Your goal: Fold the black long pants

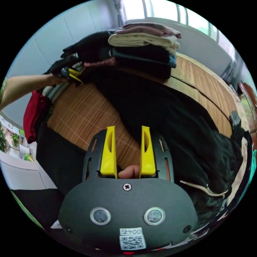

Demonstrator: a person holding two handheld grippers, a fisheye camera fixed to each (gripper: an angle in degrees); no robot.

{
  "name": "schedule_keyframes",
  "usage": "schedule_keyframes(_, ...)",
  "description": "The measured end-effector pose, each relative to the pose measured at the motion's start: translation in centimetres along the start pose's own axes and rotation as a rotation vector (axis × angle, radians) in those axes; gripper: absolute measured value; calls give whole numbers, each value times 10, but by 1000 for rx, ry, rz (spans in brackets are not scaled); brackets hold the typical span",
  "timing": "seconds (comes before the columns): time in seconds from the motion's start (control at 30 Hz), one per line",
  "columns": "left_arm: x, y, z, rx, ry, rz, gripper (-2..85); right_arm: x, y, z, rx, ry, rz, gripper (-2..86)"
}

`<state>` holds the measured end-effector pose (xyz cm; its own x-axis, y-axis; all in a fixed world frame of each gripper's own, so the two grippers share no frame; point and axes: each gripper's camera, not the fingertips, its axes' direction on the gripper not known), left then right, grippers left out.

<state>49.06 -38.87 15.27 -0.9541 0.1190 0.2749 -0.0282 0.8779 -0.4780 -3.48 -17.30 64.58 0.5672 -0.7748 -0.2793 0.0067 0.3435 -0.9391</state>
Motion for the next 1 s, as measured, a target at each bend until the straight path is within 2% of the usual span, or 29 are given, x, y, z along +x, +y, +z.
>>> schedule_keyframes(0.07, -7, -6, -4, -8, -50, 56, 66, 3, -18, 20, -62, 54, -13, 88)
schedule_keyframes(0.1, -8, -8, -11, -24, -87, 133, 46, 10, -26, 33, -121, 63, 8, 41)
schedule_keyframes(0.17, -16, -4, -29, -37, -123, 241, 33, 29, -34, 32, -118, -35, 87, 16)
schedule_keyframes(0.27, -59, 7, -67, -113, -39, 368, 30, 50, -44, 7, -122, -220, 124, 5)
schedule_keyframes(0.37, -130, 11, -87, -184, 169, 395, 59, 55, -46, -27, -97, -342, 53, 11)
schedule_keyframes(0.43, -167, 6, -77, -219, 160, 343, 101, 60, -48, -27, -70, -355, 113, 24)
schedule_keyframes(0.5, -196, 1, -41, -369, 173, 298, 143, 59, -49, -17, -80, -391, 151, 18)
schedule_keyframes(0.53, -201, 2, -36, -386, 191, 278, 150, 56, -50, -16, -73, -427, 161, 10)
schedule_keyframes(0.57, -208, 4, -35, -361, 229, 242, 150, 54, -50, -18, -58, -441, 158, 6)
schedule_keyframes(0.67, -209, 15, -60, -127, 266, 156, 140, 44, -45, -28, -45, -487, 122, -4)
schedule_keyframes(0.7, -200, 22, -70, -20, 254, 137, 134, 42, -40, -29, -67, -488, 114, -5)
schedule_keyframes(0.8, -158, 37, -78, 159, 239, 114, 116, 44, -28, -28, -100, -428, 124, -6)
schedule_keyframes(0.87, -124, 40, -72, 231, 231, 122, 106, 49, -25, -25, -104, -373, 165, -7)
schedule_keyframes(1.0, -58, 28, -26, 228, 321, 42, 93, 54, -17, -10, -152, -310, 284, -6)
